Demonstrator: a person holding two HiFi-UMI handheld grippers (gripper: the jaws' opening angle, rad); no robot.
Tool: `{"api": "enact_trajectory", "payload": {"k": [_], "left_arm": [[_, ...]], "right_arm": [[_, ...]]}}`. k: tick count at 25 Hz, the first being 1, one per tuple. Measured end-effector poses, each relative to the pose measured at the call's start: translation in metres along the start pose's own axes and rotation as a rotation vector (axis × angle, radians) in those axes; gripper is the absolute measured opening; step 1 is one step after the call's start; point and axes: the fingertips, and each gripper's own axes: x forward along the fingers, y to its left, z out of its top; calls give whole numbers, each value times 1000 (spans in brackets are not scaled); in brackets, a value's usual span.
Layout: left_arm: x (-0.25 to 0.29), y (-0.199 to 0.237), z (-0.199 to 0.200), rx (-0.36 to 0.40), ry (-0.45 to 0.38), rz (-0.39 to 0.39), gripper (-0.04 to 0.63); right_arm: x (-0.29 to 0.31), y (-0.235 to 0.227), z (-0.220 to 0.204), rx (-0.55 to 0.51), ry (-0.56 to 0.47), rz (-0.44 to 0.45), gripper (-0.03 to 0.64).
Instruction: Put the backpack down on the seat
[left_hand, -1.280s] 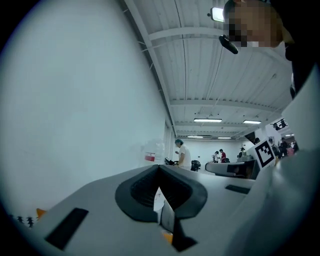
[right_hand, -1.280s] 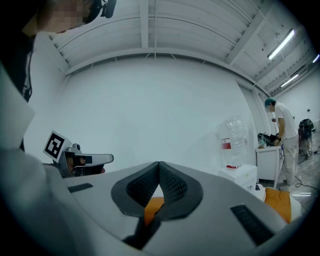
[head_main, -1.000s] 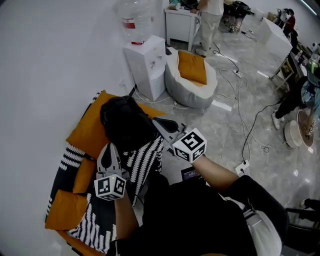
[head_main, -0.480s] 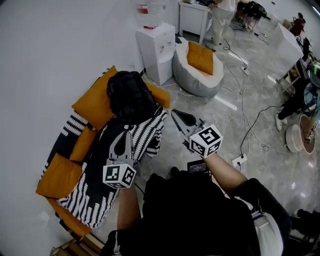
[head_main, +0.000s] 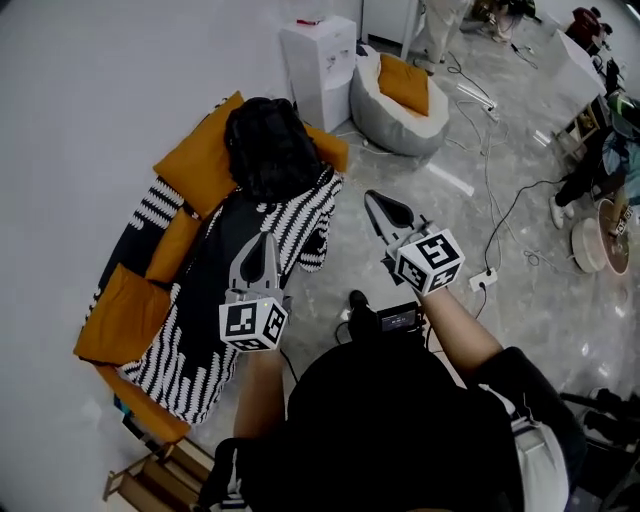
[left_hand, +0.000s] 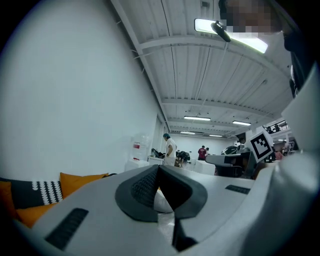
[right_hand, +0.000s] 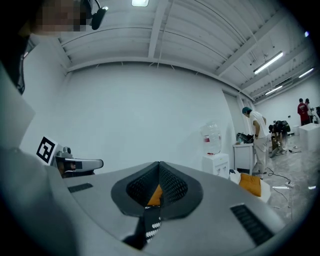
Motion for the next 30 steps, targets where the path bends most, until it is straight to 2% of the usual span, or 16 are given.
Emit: {"api": "enact_trajectory", "payload": {"k": [9,15,18,24,27,30], "left_arm": [[-86,-17,-28,-47,29,-35,15],[-100,-38,-40,-88,59,-53,15],[-94,-56,-29,-96,35,-83,15],[-87,-69,-40,-22,72,-19,15],[-90,-74,-55,-33,104,12,15],[-94,-80,-56,-85,110,18,15]], "right_arm": [[-70,58,-40,49,27,-49,32],[-92,64,-49,58,42,-36,31],[-94,62,-51,44,37,-3,31],[-100,54,-50,30,40,50,31],[-112,45,-52,54,36,55,31],[-122,36,-63,86,56,52,32]]}}
